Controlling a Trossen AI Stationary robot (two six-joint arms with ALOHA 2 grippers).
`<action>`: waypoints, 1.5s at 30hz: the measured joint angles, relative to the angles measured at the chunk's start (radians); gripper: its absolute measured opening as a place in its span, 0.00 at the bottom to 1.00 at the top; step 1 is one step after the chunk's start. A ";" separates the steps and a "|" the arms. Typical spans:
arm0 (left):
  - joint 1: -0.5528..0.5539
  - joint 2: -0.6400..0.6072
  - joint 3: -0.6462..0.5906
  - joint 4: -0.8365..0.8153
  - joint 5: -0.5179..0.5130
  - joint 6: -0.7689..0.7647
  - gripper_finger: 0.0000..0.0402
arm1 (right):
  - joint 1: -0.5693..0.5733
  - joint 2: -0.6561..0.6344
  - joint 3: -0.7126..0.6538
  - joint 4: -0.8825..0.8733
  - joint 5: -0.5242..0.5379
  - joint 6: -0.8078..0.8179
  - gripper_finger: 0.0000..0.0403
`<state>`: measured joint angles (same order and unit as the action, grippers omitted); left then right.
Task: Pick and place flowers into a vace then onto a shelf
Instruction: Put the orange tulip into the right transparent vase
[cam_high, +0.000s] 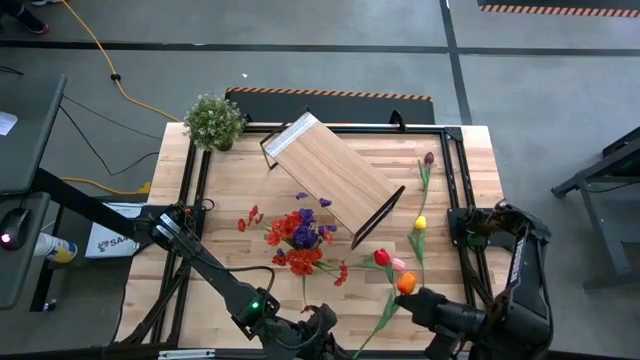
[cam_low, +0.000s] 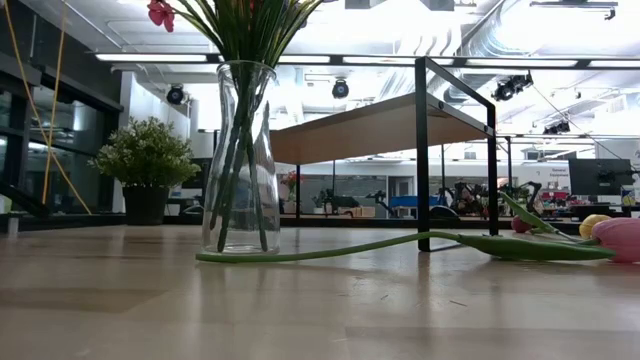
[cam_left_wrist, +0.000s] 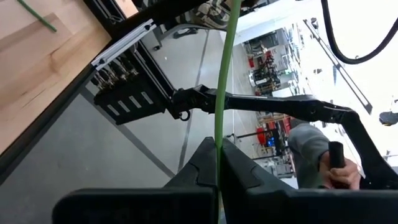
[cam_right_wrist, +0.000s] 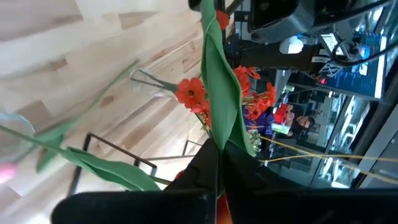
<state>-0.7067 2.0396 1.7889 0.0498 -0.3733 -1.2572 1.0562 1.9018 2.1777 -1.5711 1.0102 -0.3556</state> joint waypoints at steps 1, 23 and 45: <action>0.000 0.000 0.000 0.000 0.000 0.000 0.08 | 0.006 0.000 0.000 0.000 0.001 0.018 0.03; 0.001 0.000 0.000 0.000 -0.077 0.057 0.08 | 0.131 0.000 0.000 0.064 0.145 0.133 0.39; -0.009 0.000 0.000 0.136 -0.138 0.308 0.08 | 0.215 -0.113 -0.001 0.597 0.353 0.322 0.36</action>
<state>-0.7154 2.0396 1.7889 0.1856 -0.5117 -0.9495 1.2709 1.7892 2.1769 -0.9746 1.3629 -0.0338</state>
